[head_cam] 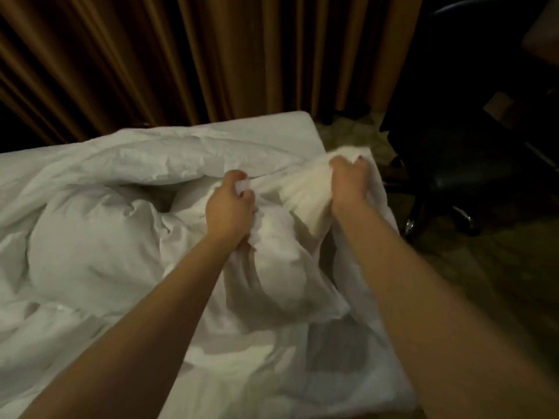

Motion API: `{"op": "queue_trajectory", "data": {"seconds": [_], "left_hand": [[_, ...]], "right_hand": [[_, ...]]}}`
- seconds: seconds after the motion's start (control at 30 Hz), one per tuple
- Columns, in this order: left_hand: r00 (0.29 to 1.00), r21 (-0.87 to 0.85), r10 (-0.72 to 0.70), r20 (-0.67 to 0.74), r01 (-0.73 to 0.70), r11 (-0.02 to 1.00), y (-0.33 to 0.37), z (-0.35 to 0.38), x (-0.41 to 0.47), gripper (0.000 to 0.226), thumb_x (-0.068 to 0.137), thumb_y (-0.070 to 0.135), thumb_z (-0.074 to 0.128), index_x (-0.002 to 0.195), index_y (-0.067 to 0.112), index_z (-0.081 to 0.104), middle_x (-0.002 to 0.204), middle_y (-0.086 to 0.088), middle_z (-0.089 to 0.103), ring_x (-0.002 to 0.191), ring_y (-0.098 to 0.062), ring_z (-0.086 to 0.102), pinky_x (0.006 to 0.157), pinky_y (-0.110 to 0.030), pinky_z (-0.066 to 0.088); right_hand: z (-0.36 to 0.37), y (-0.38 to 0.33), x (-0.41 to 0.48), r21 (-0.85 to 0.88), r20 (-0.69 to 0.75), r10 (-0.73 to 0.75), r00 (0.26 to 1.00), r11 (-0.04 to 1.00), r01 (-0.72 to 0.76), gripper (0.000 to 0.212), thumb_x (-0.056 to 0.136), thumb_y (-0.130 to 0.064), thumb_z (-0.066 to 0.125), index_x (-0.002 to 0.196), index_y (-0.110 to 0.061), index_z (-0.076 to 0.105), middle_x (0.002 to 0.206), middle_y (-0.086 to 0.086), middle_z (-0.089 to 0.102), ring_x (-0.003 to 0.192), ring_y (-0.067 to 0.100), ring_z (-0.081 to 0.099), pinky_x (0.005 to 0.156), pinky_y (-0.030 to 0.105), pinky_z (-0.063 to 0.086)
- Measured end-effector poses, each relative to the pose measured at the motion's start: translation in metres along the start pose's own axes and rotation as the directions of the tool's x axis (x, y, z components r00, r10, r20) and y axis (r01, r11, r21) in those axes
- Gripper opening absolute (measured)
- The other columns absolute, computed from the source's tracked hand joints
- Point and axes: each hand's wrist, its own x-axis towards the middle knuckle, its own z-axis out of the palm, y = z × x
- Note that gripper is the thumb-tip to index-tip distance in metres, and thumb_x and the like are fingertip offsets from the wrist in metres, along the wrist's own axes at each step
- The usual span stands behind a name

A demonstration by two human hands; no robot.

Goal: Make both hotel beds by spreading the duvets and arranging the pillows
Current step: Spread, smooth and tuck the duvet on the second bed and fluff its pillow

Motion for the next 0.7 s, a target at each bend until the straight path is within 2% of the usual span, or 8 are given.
{"op": "queue_trajectory", "data": {"seconds": [0.07,0.13,0.3,0.37,0.43,0.53,0.63,0.7], "left_hand": [[0.999,-0.012,0.002,0.032,-0.002,1.0,0.008,-0.006,0.01,0.034,0.092,0.016,0.043,0.125,0.023,0.05,0.107,-0.011,0.06,0.089,-0.03,0.059,0.083,-0.039,0.05],[0.998,-0.017,-0.022,0.066,0.023,1.0,0.004,-0.01,0.013,0.035,0.093,0.014,0.045,0.127,0.021,0.051,0.116,-0.013,0.059,0.098,-0.031,0.059,0.09,-0.042,0.049],[0.977,-0.083,-0.02,0.215,0.038,0.996,-0.034,-0.027,-0.012,0.042,0.088,0.003,0.048,0.127,0.015,0.055,0.122,-0.011,0.06,0.106,-0.03,0.058,0.097,-0.038,0.046],[0.965,-0.147,0.016,0.26,0.023,0.989,-0.053,-0.039,-0.027,0.043,0.086,0.0,0.047,0.124,0.016,0.056,0.12,-0.01,0.06,0.104,-0.028,0.059,0.094,-0.036,0.048],[0.965,-0.241,0.02,0.263,0.045,0.97,-0.071,-0.06,-0.041,0.043,0.086,-0.003,0.046,0.123,0.018,0.057,0.112,-0.01,0.061,0.087,-0.024,0.061,0.079,-0.029,0.051],[0.959,-0.208,-0.012,0.285,0.073,0.975,-0.104,-0.1,-0.058,0.042,0.09,0.003,0.05,0.129,0.018,0.053,0.107,-0.013,0.061,0.076,-0.026,0.059,0.07,-0.027,0.047],[0.924,-0.108,-0.071,0.375,0.119,0.987,-0.14,-0.136,-0.082,0.044,0.096,0.024,0.052,0.138,0.016,0.042,0.129,-0.018,0.055,0.112,-0.034,0.056,0.095,-0.035,0.043],[0.883,0.021,-0.139,0.449,0.145,0.989,-0.167,-0.15,-0.103,0.052,0.096,0.035,0.05,0.141,0.014,0.037,0.138,-0.015,0.048,0.125,-0.032,0.047,0.101,-0.033,0.036]], "right_hand": [[-0.012,-0.033,0.003,-0.055,0.052,-0.136,0.989,0.989,0.139,0.038,0.094,-0.008,0.052,0.132,-0.002,0.05,0.112,0.007,0.058,0.098,0.02,0.055,0.079,0.026,0.045],[-0.019,-0.024,0.005,-0.086,0.055,-0.172,0.984,0.981,0.176,0.043,0.092,-0.009,0.056,0.134,-0.003,0.048,0.121,0.01,0.059,0.105,0.024,0.056,0.089,0.032,0.048],[-0.023,0.062,-0.032,-0.416,-0.004,0.06,0.998,0.907,-0.056,0.065,0.092,-0.025,0.059,0.144,0.0,0.03,0.143,0.018,0.042,0.127,0.033,0.045,0.103,0.037,0.039],[-0.008,0.097,-0.081,-0.492,0.083,0.154,0.985,0.866,-0.094,0.078,0.091,-0.041,0.06,0.149,-0.006,0.021,0.149,0.014,0.035,0.132,0.031,0.039,0.108,0.039,0.036],[0.015,0.124,-0.142,-0.416,0.288,0.289,0.913,0.897,-0.152,0.066,0.092,-0.05,0.053,0.145,-0.015,0.034,0.134,0.003,0.049,0.119,0.024,0.051,0.095,0.032,0.046],[0.047,0.15,-0.227,-0.385,0.532,0.491,0.69,0.866,-0.32,0.04,0.092,-0.056,0.047,0.115,-0.025,0.057,0.1,-0.002,0.063,0.082,0.013,0.059,0.076,0.029,0.052],[0.077,0.175,-0.261,-0.462,0.561,0.504,0.656,0.849,-0.257,0.048,0.087,-0.06,0.053,0.113,-0.02,0.058,0.107,0.004,0.066,0.089,0.015,0.065,0.092,0.039,0.051],[0.094,0.184,-0.274,-0.382,0.516,0.495,0.699,0.864,-0.329,0.056,0.082,-0.064,0.056,0.113,-0.017,0.062,0.107,0.006,0.068,0.093,0.018,0.066,0.086,0.036,0.053]]}}
